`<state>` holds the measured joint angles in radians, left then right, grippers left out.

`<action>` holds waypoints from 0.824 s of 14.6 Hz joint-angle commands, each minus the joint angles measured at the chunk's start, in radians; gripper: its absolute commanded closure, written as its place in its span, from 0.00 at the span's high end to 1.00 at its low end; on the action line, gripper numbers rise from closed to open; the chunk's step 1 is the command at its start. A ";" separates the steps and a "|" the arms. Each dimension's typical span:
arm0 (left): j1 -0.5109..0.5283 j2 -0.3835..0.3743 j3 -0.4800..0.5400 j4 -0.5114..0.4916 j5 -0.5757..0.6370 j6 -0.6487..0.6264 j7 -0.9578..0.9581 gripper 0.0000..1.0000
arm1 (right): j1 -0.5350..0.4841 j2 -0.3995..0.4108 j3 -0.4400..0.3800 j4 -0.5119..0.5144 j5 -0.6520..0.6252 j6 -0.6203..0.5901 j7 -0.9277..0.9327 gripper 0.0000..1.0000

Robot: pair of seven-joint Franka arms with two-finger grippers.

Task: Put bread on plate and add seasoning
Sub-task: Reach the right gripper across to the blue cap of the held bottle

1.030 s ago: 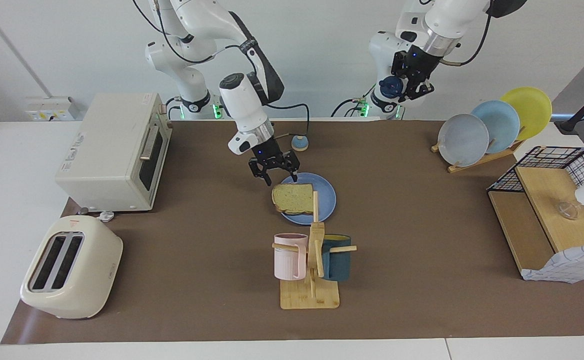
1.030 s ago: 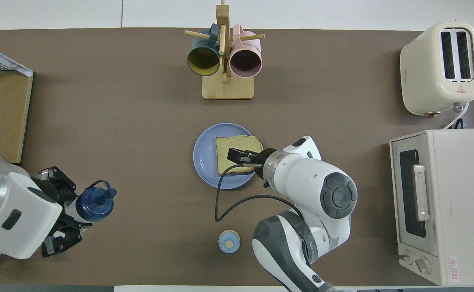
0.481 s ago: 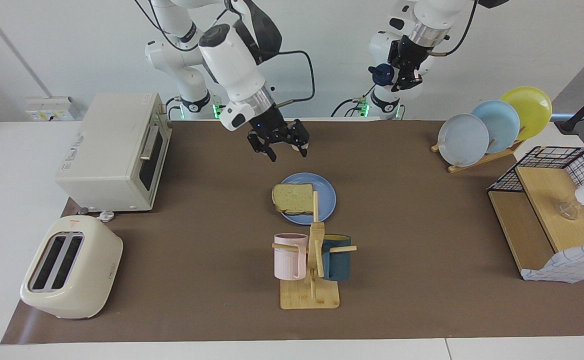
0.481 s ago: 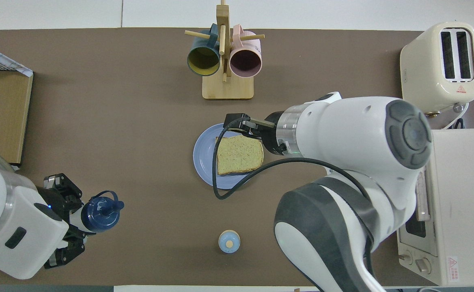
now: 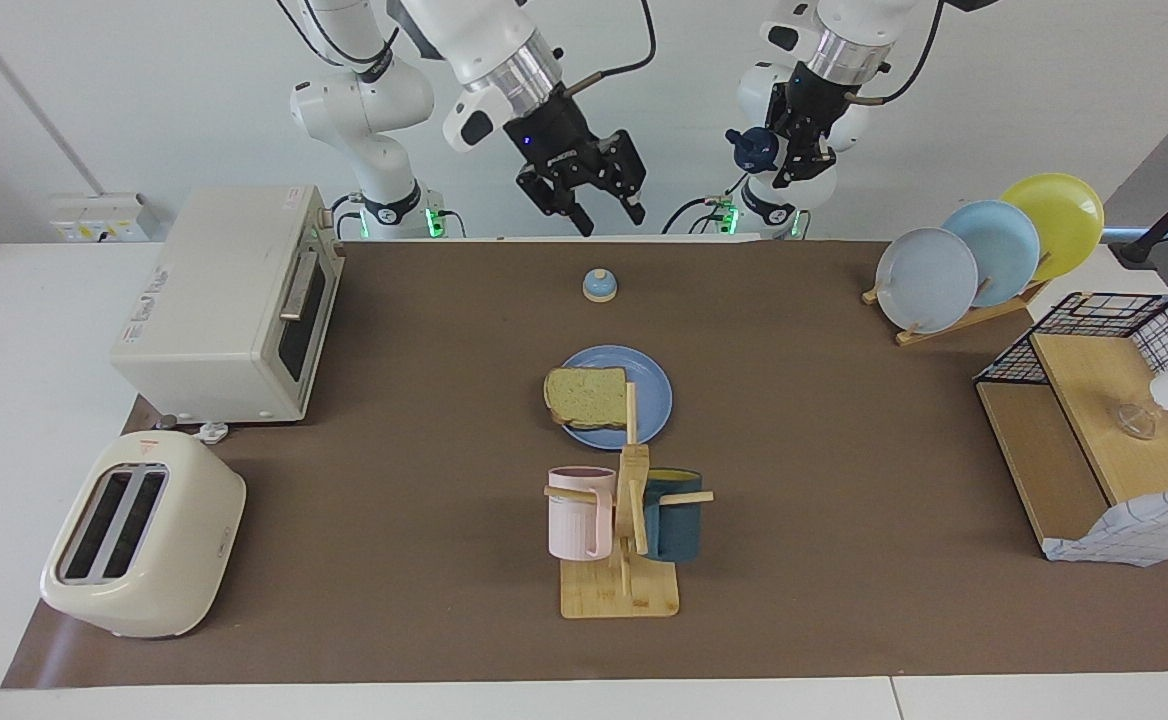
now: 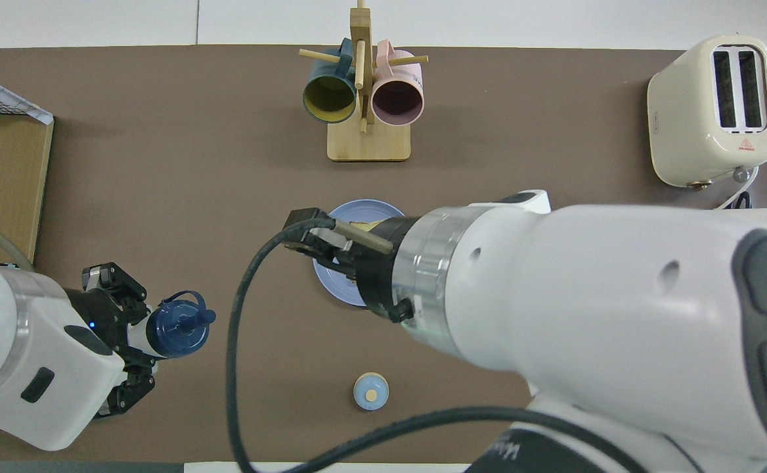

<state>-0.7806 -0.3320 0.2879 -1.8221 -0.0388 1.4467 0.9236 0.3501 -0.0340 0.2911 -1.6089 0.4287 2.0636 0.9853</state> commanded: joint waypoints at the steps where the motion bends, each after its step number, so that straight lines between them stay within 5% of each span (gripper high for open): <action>1: -0.006 -0.007 -0.006 -0.002 0.022 0.017 -0.005 0.29 | 0.064 -0.001 0.003 0.020 -0.030 -0.005 0.096 0.74; 5: -0.003 -0.007 -0.007 -0.003 0.022 0.015 -0.008 0.29 | 0.110 -0.001 0.011 0.049 -0.079 0.013 0.173 0.62; 12: -0.003 -0.007 -0.009 -0.002 0.022 0.015 -0.028 0.30 | 0.136 0.005 0.019 0.041 -0.122 0.105 0.190 0.56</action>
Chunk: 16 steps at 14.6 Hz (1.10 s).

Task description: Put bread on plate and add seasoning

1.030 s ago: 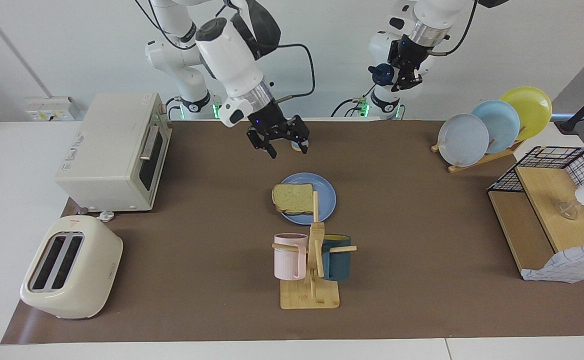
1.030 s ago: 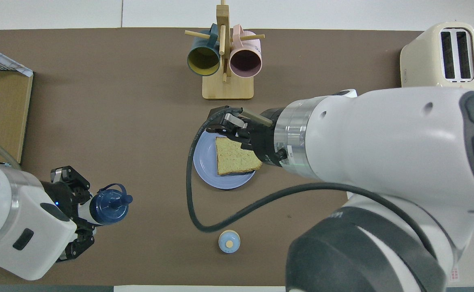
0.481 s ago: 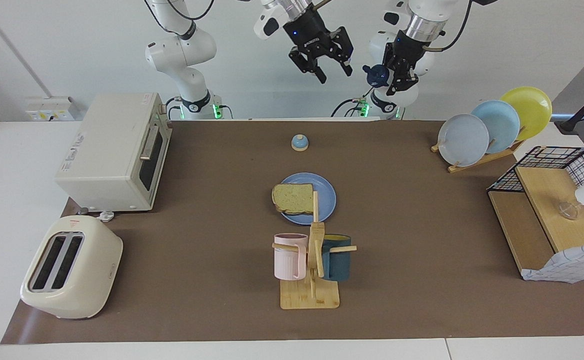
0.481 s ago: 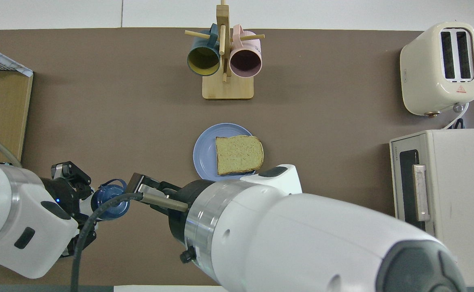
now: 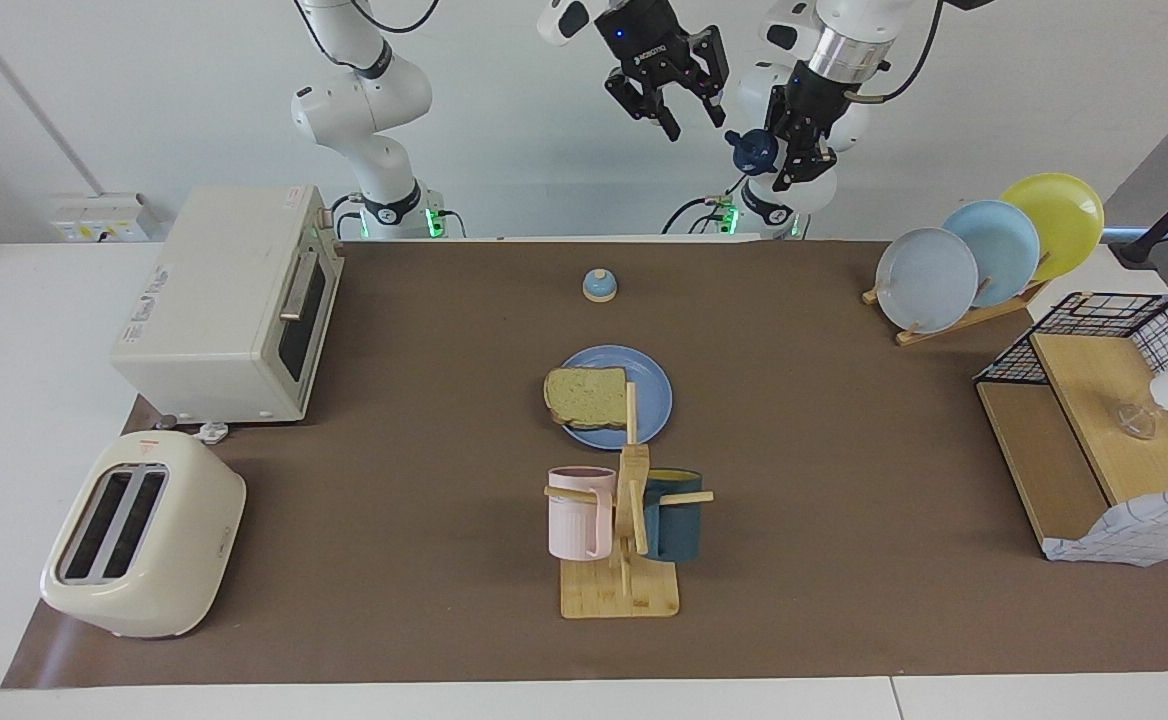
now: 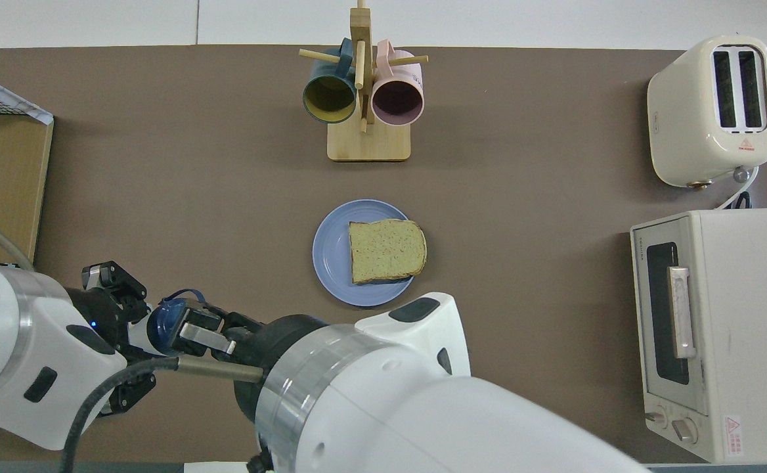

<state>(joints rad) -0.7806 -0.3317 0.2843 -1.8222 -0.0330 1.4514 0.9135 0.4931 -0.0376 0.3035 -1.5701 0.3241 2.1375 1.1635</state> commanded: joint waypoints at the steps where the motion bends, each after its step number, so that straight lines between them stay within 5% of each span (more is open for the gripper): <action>1: -0.005 -0.007 -0.005 -0.003 0.016 0.012 -0.019 0.29 | -0.007 0.010 0.006 -0.001 -0.019 0.041 0.004 0.56; 16: -0.008 -0.009 -0.014 -0.003 0.015 0.010 -0.054 0.29 | 0.015 0.041 0.009 -0.011 -0.065 0.076 -0.031 0.47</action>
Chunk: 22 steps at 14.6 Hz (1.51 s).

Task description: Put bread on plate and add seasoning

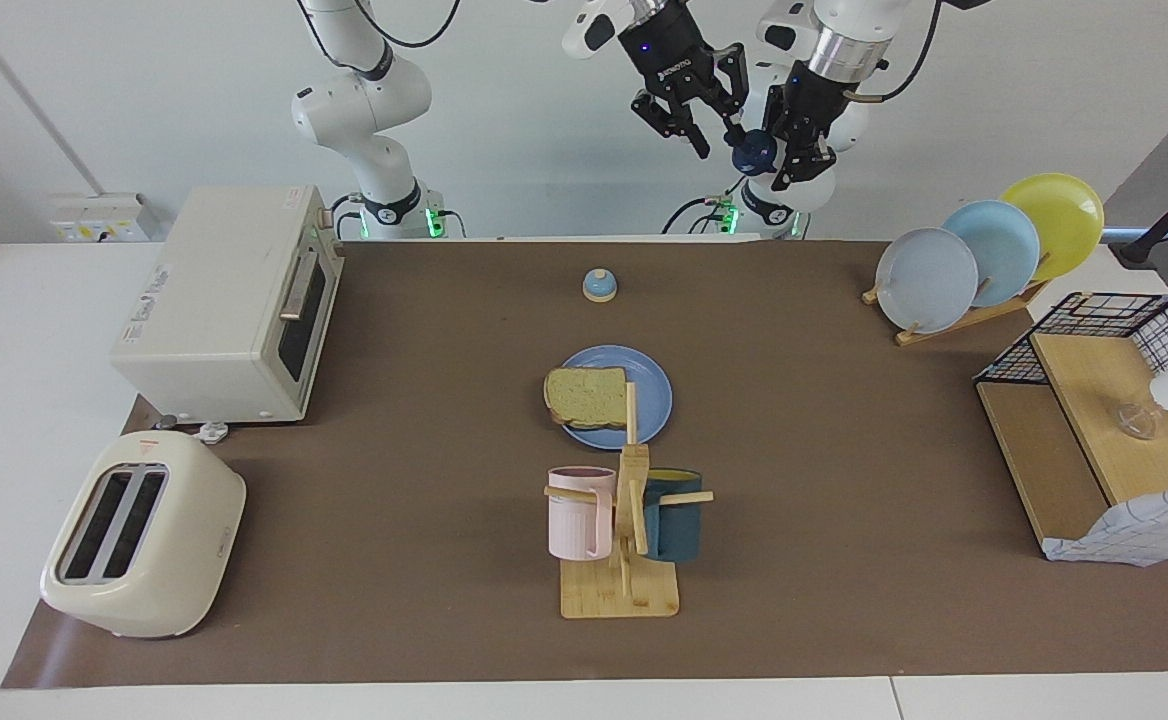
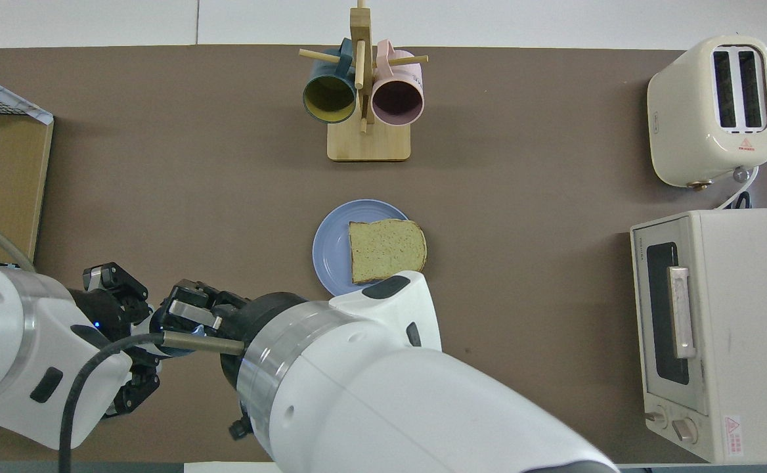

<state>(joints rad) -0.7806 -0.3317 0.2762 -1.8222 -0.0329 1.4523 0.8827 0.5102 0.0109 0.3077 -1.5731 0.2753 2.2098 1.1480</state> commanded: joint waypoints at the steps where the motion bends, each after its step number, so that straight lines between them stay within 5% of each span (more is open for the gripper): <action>1: -0.008 -0.009 -0.009 -0.003 0.015 0.010 -0.030 0.29 | -0.002 -0.008 0.005 -0.008 -0.016 0.001 -0.017 0.47; 14: -0.008 -0.010 -0.012 -0.005 0.015 0.010 -0.051 0.29 | -0.005 -0.003 0.005 0.001 -0.016 -0.001 -0.019 0.30; 19: -0.008 -0.010 -0.012 -0.005 0.015 0.010 -0.053 0.29 | -0.005 -0.003 0.007 0.001 -0.015 -0.001 -0.008 0.00; 22: -0.008 -0.009 -0.012 -0.005 0.015 0.010 -0.053 0.29 | -0.009 -0.002 0.007 0.001 -0.010 0.005 -0.004 0.00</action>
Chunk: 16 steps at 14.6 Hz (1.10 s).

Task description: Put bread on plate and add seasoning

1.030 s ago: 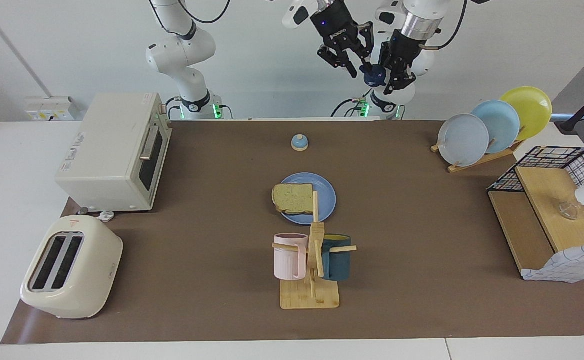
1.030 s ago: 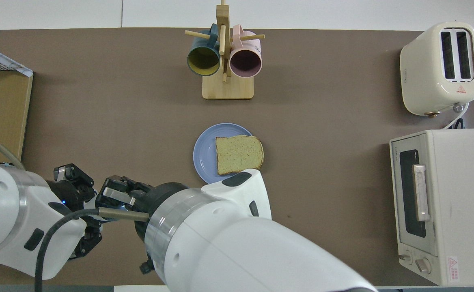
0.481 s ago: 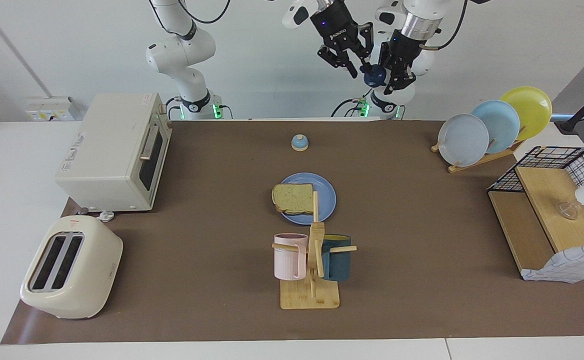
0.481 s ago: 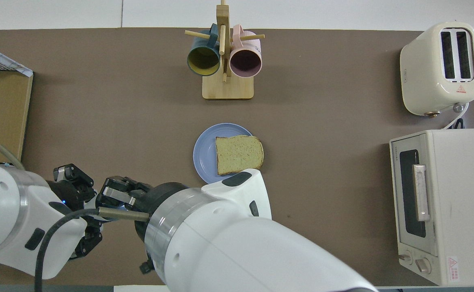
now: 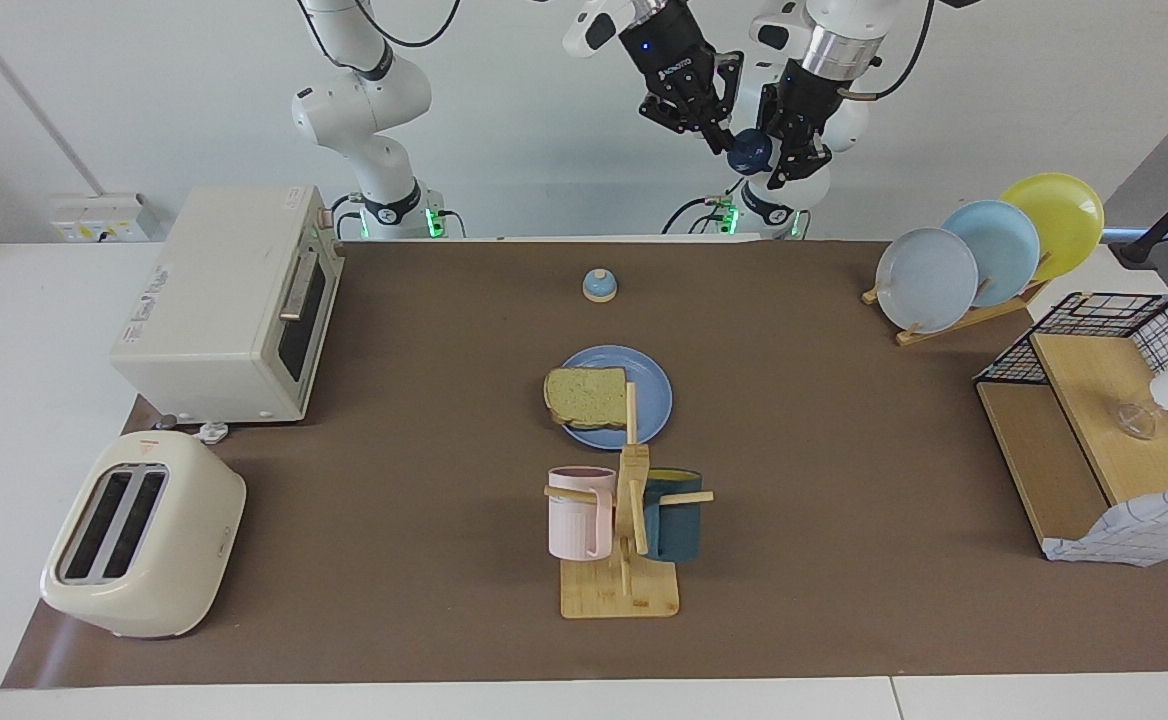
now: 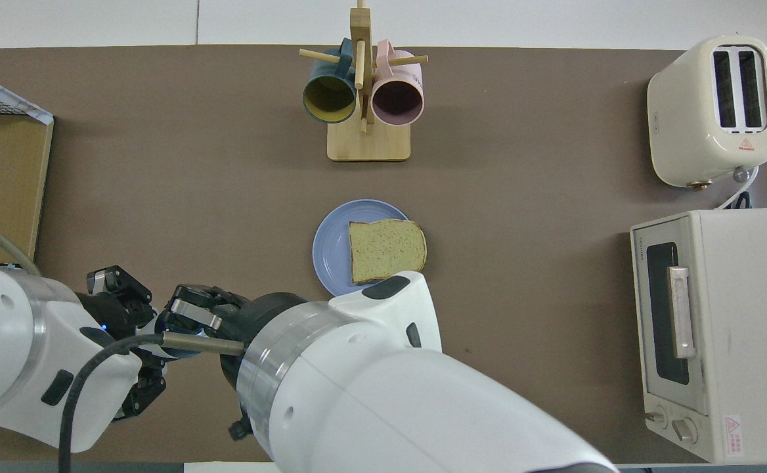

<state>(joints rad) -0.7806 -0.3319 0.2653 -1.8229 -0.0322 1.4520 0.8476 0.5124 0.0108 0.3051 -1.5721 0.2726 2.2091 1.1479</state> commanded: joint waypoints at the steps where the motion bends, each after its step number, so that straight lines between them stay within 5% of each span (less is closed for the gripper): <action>1: -0.008 -0.010 0.000 -0.004 0.014 0.010 -0.018 0.29 | -0.014 0.000 0.008 0.000 -0.001 0.011 -0.004 0.00; 6: -0.008 -0.010 -0.001 -0.006 0.014 0.011 -0.035 0.29 | -0.025 0.005 0.005 0.000 0.005 0.044 0.082 0.00; 16: -0.008 -0.010 -0.005 -0.006 0.014 0.008 -0.036 0.29 | -0.028 -0.022 -0.001 -0.043 -0.084 0.021 -0.212 0.00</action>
<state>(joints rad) -0.7806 -0.3285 0.2624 -1.8237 -0.0322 1.4647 0.8205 0.5046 0.0118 0.3034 -1.5866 0.2284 2.2216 0.9606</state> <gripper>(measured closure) 0.656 0.952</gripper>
